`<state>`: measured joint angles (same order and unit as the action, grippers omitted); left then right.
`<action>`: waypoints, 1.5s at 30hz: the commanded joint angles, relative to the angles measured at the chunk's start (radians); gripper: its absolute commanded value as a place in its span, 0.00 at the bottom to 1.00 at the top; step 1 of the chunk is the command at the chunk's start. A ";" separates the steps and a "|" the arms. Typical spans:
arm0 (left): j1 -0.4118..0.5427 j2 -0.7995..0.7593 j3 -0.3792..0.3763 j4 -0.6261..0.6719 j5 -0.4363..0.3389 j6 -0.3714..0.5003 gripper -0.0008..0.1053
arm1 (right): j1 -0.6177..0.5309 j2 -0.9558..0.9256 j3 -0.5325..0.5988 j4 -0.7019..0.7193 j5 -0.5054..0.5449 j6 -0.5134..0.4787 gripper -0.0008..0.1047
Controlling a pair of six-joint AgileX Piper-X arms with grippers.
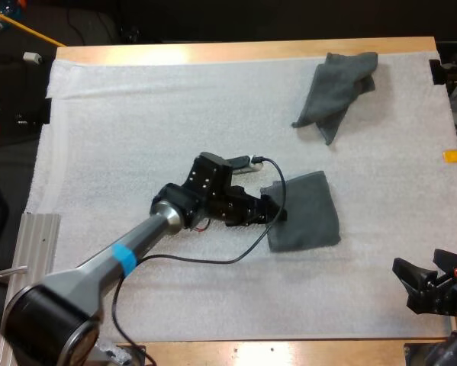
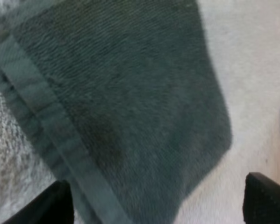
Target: Pick towel from pile, fold and stack
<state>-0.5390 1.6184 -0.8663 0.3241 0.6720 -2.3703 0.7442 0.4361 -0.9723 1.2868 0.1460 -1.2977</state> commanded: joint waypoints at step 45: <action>-0.161 0.251 -0.198 -0.045 -0.051 -0.358 0.53 | -0.003 -0.004 0.000 0.034 0.009 0.001 0.66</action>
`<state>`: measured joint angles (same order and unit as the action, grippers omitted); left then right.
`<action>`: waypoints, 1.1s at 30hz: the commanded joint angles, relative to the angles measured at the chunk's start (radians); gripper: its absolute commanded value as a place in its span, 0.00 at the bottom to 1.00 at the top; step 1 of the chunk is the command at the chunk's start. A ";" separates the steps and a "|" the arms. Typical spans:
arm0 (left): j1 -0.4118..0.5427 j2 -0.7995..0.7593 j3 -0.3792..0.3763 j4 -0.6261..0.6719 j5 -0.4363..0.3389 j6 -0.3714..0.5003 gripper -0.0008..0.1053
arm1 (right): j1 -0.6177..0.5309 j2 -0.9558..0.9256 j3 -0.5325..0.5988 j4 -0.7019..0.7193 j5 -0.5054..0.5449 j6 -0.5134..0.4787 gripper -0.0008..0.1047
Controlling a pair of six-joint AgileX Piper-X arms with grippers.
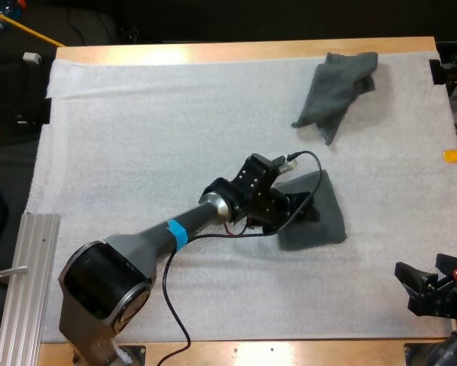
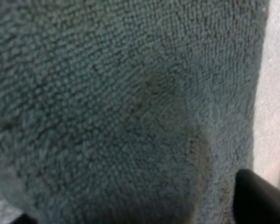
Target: Pick towel from pile, fold and stack
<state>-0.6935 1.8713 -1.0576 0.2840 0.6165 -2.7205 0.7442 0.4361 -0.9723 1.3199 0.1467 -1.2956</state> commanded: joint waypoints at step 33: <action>0.401 -0.273 -0.007 0.762 -0.405 0.923 0.01 | -0.003 -0.004 0.000 0.000 0.006 -0.001 0.66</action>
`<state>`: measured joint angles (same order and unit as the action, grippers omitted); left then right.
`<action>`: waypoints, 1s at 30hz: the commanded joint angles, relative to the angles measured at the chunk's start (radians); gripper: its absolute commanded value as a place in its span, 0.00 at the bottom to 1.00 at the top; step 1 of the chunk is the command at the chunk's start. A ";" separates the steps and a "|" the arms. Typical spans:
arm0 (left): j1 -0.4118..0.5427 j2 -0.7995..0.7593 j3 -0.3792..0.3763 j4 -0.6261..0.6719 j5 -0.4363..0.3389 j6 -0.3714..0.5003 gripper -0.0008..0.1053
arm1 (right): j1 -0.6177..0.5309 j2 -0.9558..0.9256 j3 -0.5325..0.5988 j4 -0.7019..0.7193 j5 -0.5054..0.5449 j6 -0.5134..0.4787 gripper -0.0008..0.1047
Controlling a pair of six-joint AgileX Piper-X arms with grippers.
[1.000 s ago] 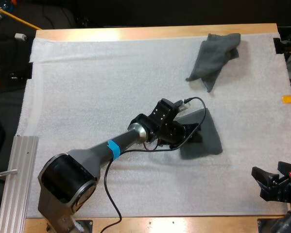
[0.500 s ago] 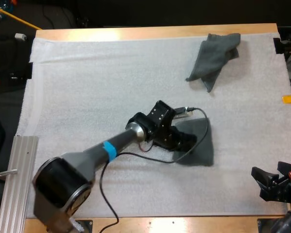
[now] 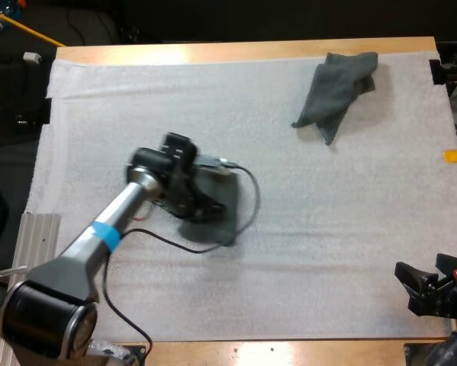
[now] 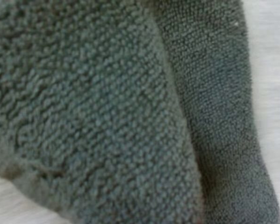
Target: Pick towel from pile, fold and stack
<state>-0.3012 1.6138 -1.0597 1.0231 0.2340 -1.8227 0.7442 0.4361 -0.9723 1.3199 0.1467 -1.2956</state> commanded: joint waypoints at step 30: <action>0.427 -0.027 -0.005 0.074 -0.367 0.209 0.17 | -0.003 -0.004 0.000 0.000 0.006 0.045 0.66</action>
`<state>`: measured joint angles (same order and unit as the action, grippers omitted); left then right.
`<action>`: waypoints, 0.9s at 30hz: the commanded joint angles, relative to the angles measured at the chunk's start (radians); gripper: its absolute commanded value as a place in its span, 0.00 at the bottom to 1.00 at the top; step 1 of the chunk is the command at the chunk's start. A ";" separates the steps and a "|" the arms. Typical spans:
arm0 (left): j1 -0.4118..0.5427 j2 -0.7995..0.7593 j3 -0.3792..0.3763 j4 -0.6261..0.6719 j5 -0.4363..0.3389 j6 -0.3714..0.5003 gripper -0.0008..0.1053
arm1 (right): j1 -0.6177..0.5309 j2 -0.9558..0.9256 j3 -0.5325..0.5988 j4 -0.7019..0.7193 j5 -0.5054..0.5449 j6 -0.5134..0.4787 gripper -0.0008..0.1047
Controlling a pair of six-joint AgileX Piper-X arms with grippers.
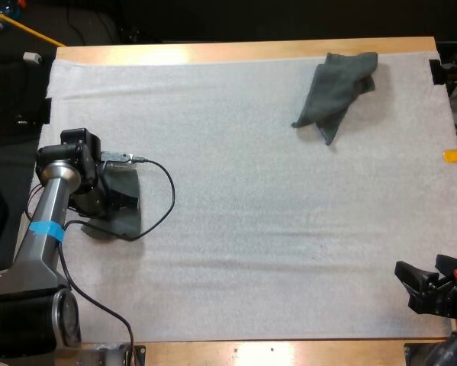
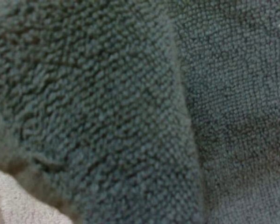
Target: Pick towel from pile, fold and stack
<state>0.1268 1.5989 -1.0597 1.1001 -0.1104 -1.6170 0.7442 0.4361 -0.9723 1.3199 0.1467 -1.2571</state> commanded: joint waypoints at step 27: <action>0.000 -0.157 0.036 0.007 0.152 -0.054 0.60 | -0.003 -0.004 0.000 0.000 0.006 0.006 0.66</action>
<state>0.1268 1.4388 -1.0353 1.1158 0.0331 -1.6626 0.7442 0.4361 -0.9723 1.3199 0.1467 -1.2571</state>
